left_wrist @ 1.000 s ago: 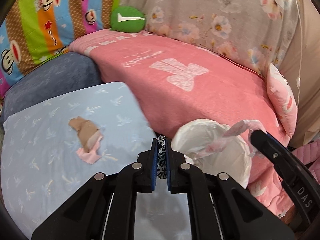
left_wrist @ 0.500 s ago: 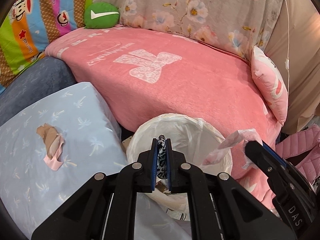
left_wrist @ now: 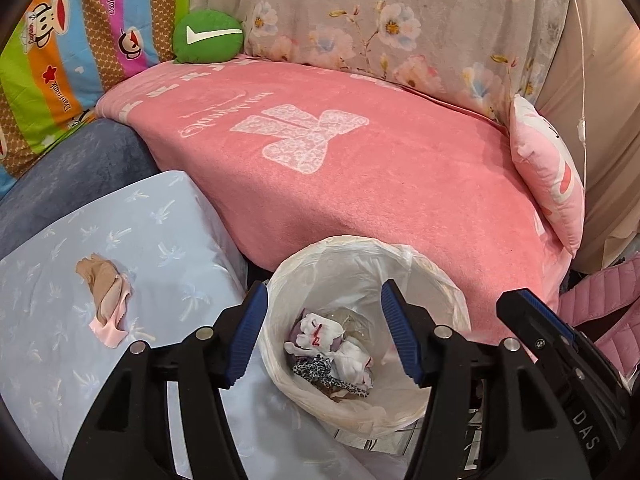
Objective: Collect trash
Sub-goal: 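Open both tools over the white bin to drop scrunchie and bag, then move both tools back toward the beige stocking on the board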
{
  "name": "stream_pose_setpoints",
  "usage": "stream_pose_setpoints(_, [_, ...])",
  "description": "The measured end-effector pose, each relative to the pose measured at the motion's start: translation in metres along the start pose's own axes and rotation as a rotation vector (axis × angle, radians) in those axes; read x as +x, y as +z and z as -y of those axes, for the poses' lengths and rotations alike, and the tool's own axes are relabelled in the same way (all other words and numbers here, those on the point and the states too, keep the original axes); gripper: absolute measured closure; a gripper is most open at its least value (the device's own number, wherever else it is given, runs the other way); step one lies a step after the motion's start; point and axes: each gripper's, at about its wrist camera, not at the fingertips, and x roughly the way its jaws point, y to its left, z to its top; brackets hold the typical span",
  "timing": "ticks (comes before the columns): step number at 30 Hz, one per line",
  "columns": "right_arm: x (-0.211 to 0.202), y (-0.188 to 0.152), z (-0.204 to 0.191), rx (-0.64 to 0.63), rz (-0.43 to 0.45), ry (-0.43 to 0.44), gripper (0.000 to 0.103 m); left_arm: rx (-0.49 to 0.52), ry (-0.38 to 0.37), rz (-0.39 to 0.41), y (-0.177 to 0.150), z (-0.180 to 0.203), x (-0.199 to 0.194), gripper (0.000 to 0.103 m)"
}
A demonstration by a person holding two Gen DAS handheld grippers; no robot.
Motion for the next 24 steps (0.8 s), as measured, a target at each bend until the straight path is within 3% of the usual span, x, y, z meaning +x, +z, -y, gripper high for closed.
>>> stream_pose_setpoints(6, [0.001, -0.003, -0.006, -0.010, -0.003, 0.005, 0.080, -0.016, 0.020, -0.005, -0.005, -0.009, 0.000, 0.046])
stream_pose_setpoints(24, [0.012, -0.023, -0.034, -0.068, -0.065, 0.025, 0.080, -0.068, 0.059, -0.014, -0.025, -0.044, -0.008, 0.046])
